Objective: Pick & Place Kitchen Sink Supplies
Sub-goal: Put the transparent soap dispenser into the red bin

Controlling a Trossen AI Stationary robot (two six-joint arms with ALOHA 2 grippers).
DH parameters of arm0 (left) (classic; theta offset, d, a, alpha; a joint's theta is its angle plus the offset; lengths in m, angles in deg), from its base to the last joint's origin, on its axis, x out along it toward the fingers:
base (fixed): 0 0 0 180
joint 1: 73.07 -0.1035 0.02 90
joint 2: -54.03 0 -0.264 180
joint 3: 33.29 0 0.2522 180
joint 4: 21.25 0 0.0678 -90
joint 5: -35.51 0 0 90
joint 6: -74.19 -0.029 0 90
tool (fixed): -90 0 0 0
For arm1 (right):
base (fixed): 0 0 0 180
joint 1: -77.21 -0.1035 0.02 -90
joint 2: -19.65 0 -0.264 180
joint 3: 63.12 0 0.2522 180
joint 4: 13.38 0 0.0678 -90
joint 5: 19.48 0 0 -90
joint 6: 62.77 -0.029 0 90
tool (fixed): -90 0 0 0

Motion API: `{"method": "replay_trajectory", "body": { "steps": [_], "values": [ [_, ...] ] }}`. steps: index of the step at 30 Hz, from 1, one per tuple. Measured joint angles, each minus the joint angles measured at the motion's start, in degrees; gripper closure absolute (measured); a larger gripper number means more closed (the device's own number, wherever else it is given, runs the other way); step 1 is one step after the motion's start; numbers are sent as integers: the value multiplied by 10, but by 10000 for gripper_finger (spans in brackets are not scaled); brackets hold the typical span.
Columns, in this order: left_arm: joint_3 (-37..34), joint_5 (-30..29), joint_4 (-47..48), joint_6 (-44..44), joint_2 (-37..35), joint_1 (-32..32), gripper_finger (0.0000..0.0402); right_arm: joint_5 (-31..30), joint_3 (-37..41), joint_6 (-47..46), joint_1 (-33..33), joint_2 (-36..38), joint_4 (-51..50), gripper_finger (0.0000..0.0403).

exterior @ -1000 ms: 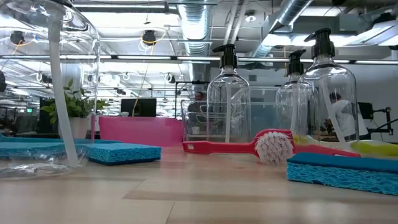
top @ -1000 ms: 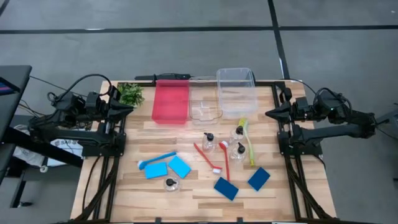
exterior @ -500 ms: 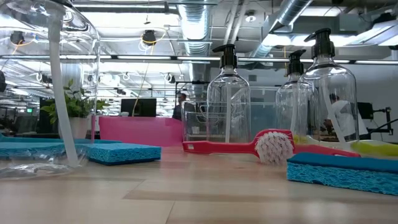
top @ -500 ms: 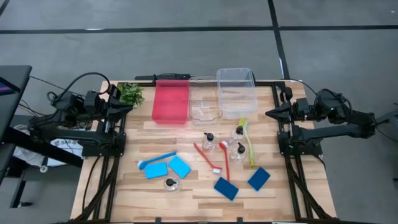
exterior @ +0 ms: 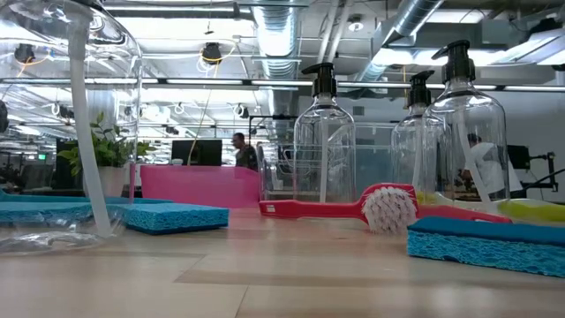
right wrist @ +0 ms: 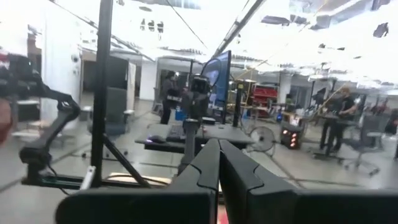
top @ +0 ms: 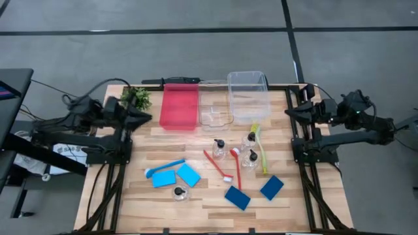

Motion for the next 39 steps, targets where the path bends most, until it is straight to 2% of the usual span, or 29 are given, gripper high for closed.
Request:
{"method": "replay_trajectory", "body": {
  "steps": [5,8,13,16,23,29,36,39],
  "values": [
    [0,119,38,1,39,0,366,0,0,-10,-5,-4,-2,403],
    [-1,144,84,14,52,2,366,0,0,-25,-5,-16,-15,403],
    [-42,137,98,23,57,43,366,2,0,-94,-6,-48,-40,403],
    [-65,100,95,46,56,79,366,2,0,-125,-8,-68,-62,403],
    [-89,28,75,75,66,152,366,2,0,-129,-19,-108,-108,403],
    [-92,25,72,74,88,183,351,2,0,-153,-30,-133,-109,403],
    [-92,18,34,94,157,195,318,1,0,-153,-42,-140,-111,403],
    [-92,37,15,107,185,201,303,1,0,-152,-41,-140,-116,403]
  ]
}}
